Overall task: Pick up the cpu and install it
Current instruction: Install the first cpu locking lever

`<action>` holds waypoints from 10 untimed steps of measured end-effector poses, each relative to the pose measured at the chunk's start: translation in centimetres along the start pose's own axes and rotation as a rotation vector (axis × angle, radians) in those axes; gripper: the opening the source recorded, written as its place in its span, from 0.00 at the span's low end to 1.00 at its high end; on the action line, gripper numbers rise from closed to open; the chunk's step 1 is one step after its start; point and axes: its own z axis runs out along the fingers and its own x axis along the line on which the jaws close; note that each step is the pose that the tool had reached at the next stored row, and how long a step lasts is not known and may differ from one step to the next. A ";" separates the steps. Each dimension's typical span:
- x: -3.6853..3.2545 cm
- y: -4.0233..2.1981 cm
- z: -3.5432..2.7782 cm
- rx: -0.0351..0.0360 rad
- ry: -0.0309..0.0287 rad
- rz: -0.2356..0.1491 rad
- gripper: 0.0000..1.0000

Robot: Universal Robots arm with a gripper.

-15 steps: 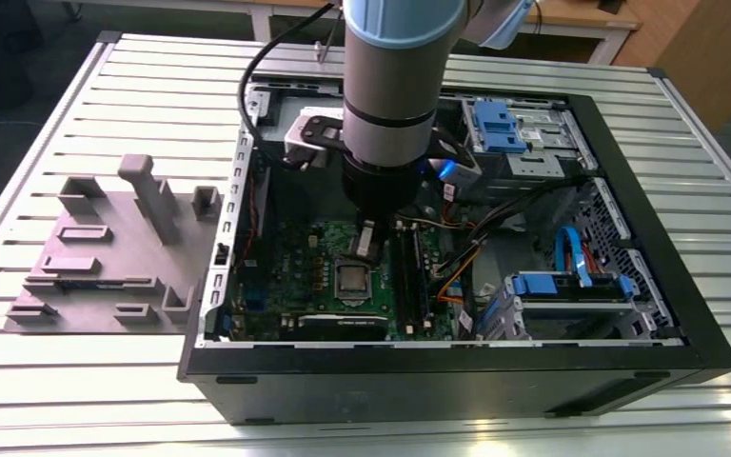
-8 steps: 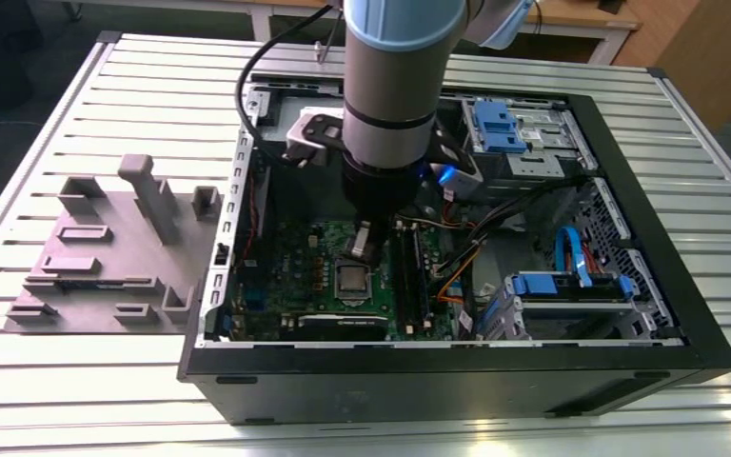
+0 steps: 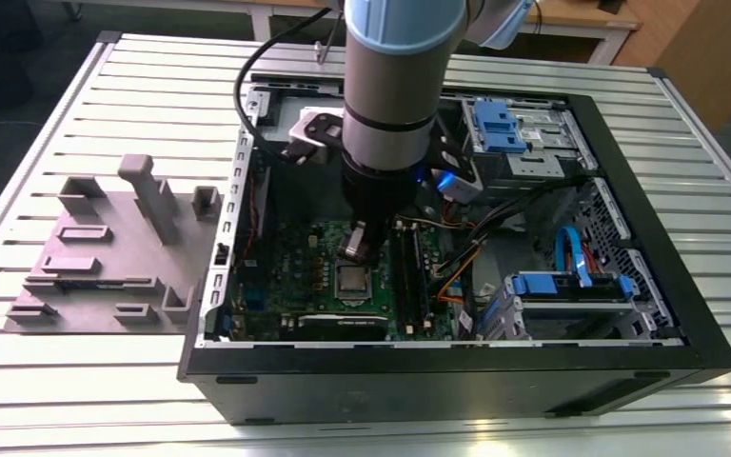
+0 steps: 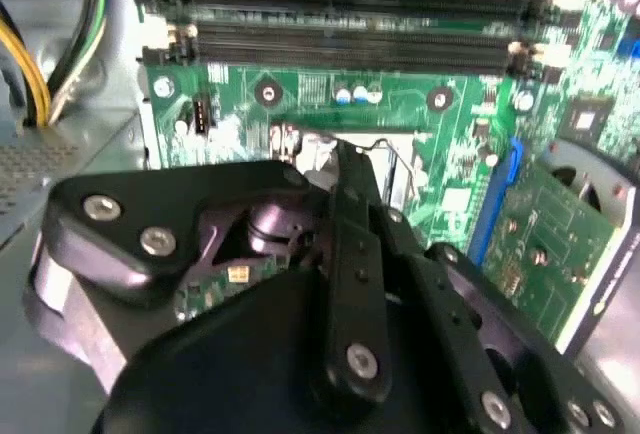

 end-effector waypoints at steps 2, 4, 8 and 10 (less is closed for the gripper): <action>0.00 0.00 0.07 -0.0011 0.0007 0.020 0.10; 0.00 0.00 0.12 -0.0023 0.0017 0.042 0.10; -0.16 -0.29 0.15 -0.0034 0.0029 0.065 0.10; -0.28 -0.48 0.15 -0.0031 0.0039 0.069 0.10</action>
